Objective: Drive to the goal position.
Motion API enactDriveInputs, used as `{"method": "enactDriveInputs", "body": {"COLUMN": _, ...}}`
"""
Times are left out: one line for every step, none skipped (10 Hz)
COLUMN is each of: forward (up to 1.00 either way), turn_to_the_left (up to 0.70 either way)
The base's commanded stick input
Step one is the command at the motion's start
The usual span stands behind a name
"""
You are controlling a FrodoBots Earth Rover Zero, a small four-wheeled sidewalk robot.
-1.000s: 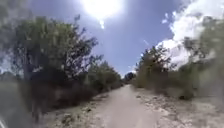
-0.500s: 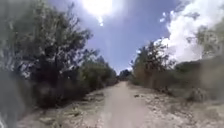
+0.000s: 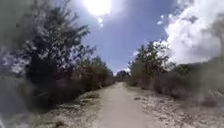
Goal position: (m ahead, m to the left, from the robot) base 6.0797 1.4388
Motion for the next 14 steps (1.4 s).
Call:
{"method": "enactDriveInputs", "body": {"forward": 0.85, "turn_to_the_left": 0.0}}
{"method": "enactDriveInputs", "body": {"forward": 0.85, "turn_to_the_left": 0.0}}
{"method": "enactDriveInputs", "body": {"forward": 0.85, "turn_to_the_left": 0.0}}
{"method": "enactDriveInputs", "body": {"forward": 0.85, "turn_to_the_left": 0.0}}
{"method": "enactDriveInputs", "body": {"forward": 0.85, "turn_to_the_left": 0.0}}
{"method": "enactDriveInputs", "body": {"forward": 0.85, "turn_to_the_left": 0.0}}
{"method": "enactDriveInputs", "body": {"forward": 0.85, "turn_to_the_left": 0.0}}
{"method": "enactDriveInputs", "body": {"forward": 0.85, "turn_to_the_left": 0.0}}
{"method": "enactDriveInputs", "body": {"forward": 0.85, "turn_to_the_left": 0.0}}
{"method": "enactDriveInputs", "body": {"forward": 0.85, "turn_to_the_left": 0.0}}
{"method": "enactDriveInputs", "body": {"forward": 0.85, "turn_to_the_left": 0.0}}
{"method": "enactDriveInputs", "body": {"forward": 0.85, "turn_to_the_left": 0.0}}
{"method": "enactDriveInputs", "body": {"forward": 0.85, "turn_to_the_left": 0.0}}
{"method": "enactDriveInputs", "body": {"forward": 0.85, "turn_to_the_left": 0.0}}
